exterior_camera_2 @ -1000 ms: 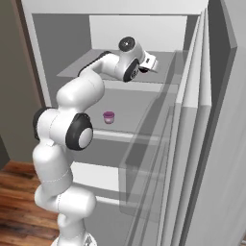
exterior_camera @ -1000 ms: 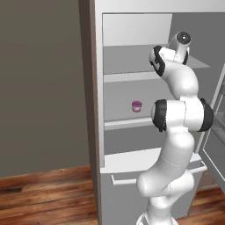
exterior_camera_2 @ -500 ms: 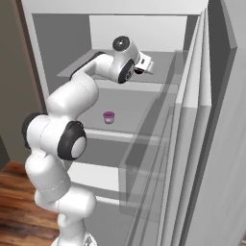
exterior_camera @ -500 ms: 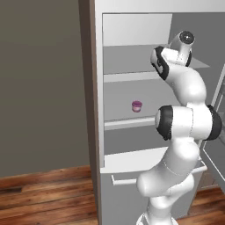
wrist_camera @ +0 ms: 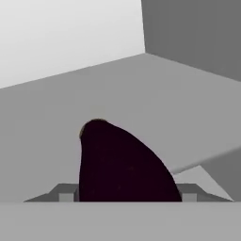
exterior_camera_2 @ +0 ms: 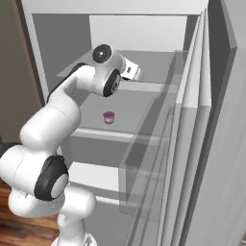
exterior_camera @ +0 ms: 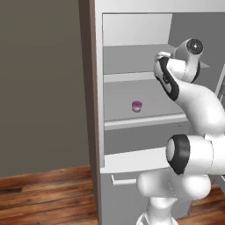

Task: Pick eggplant from the fridge and place it on the plate on the counter.

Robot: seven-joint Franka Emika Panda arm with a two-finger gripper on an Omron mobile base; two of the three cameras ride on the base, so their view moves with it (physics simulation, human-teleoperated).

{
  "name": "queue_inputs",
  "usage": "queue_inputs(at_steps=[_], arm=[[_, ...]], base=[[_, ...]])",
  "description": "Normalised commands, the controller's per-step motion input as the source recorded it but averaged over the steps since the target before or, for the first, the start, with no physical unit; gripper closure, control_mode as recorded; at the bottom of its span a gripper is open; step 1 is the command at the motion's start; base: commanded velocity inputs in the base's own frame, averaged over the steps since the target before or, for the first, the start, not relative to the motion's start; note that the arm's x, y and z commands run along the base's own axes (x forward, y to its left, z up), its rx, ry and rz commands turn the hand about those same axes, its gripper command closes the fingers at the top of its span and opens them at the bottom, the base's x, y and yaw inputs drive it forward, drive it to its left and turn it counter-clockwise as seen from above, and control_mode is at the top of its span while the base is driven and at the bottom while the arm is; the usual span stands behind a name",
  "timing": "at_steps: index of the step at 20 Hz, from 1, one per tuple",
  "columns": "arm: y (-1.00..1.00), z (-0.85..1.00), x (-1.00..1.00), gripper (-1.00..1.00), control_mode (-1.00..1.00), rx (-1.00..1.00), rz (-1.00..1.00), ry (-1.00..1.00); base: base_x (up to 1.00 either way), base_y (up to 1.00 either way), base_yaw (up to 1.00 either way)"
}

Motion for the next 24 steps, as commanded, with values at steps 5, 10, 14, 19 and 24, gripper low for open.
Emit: queue_inputs(at_steps=[5, 10, 14, 19, 24], arm=[[0.21, 0.41, -1.0, 1.0, -1.0, 0.04, -0.06, -0.13], [0.35, 0.26, -1.0, 1.0, -1.0, 0.01, -0.09, -0.03], [0.35, 0.06, -1.0, 1.0, -1.0, 0.0, -0.07, 0.0], [0.13, 0.01, -1.0, 1.0, -1.0, 0.0, -0.01, 0.1], [0.0, 0.0, -1.0, 1.0, -1.0, 0.0, 0.1, 0.13]], base=[[0.0, 0.0, 0.0], [0.0, 0.0, 0.0], [0.0, 0.0, 0.0], [0.0, 0.0, 0.0], [0.0, 0.0, 0.0]])
